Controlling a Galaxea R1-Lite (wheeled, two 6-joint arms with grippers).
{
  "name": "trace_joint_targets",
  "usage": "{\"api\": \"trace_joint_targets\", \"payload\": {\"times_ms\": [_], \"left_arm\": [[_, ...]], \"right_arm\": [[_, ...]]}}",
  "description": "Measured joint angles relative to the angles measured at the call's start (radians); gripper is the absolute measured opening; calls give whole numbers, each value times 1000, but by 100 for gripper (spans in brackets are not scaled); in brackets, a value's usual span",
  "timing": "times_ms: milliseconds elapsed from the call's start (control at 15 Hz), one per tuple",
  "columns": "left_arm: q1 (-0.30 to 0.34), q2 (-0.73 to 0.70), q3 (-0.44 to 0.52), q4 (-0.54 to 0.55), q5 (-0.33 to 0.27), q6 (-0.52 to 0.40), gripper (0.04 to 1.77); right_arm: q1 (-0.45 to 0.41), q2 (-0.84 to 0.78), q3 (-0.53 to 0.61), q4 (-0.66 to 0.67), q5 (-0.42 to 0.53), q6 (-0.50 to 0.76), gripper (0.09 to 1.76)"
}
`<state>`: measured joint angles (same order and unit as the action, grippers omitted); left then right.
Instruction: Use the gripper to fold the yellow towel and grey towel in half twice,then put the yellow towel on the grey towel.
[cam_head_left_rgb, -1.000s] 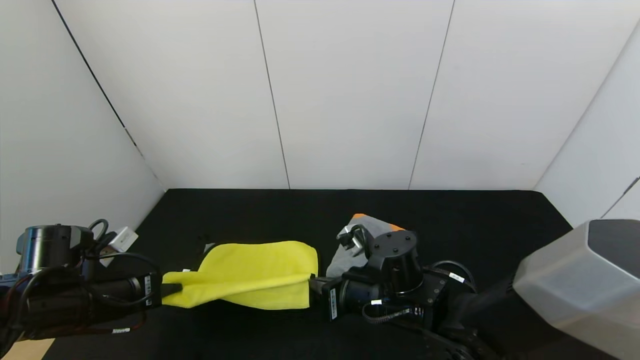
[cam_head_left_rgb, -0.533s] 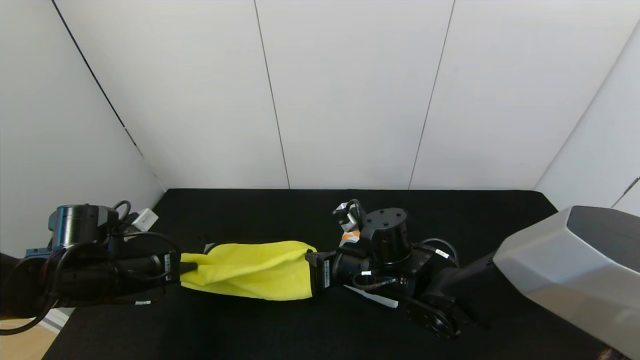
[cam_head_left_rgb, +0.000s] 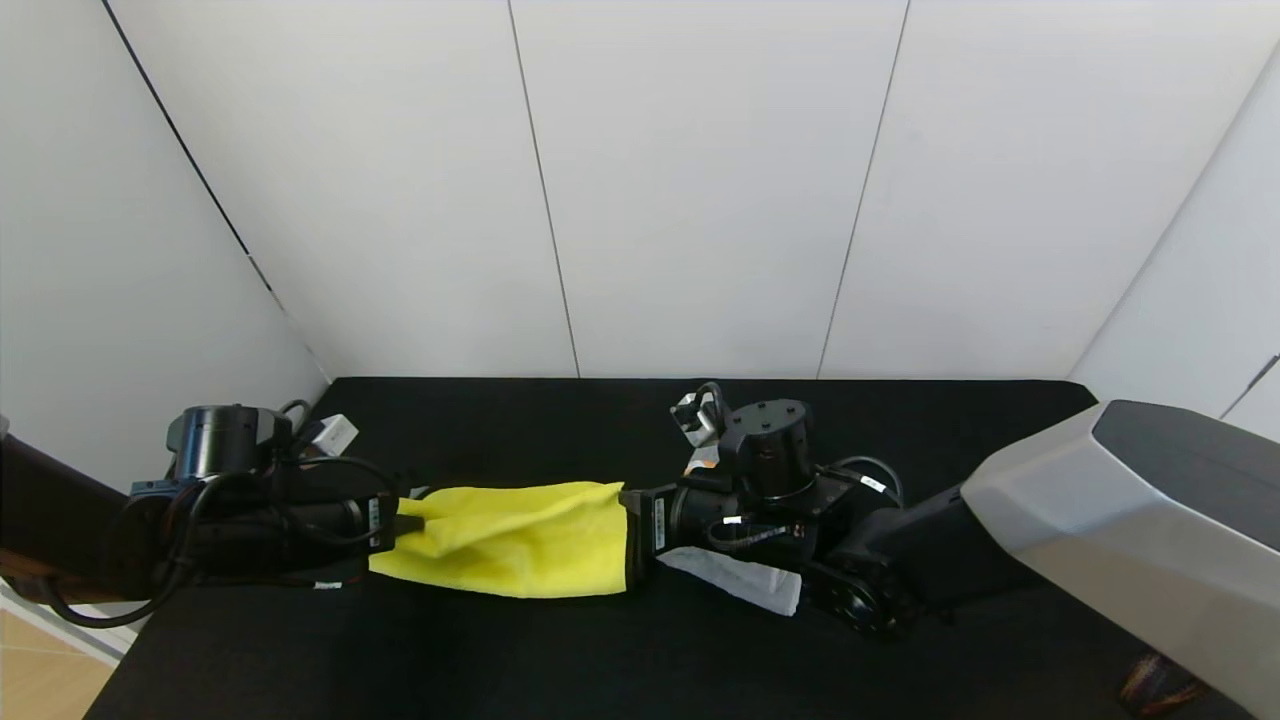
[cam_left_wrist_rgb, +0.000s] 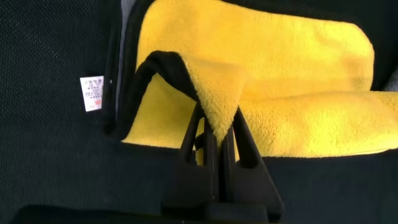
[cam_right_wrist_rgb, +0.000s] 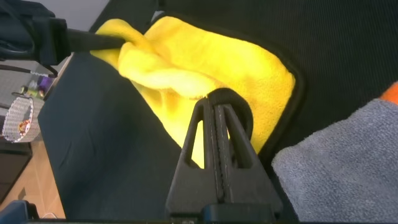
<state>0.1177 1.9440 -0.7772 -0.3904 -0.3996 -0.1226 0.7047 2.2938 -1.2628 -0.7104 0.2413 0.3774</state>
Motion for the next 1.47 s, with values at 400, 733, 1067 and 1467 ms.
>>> {"api": "trace_joint_targets", "payload": {"times_ms": [400,733,1067,1467], "left_arm": [[10,13,-11,-7,3,-6,100],[19,10,-17,-7,5,-5,134],[44,-6,-30,-7,6,-7,151],[69,-82,-32,-4,5,-10,162]], "right_arm": [[-13,19,-23,14,58,2,44],[-23,40,-46,8,52,4,104],[-34,43,-57,0,46,1,136],[-36,39,-45,2,45,1,154]]}}
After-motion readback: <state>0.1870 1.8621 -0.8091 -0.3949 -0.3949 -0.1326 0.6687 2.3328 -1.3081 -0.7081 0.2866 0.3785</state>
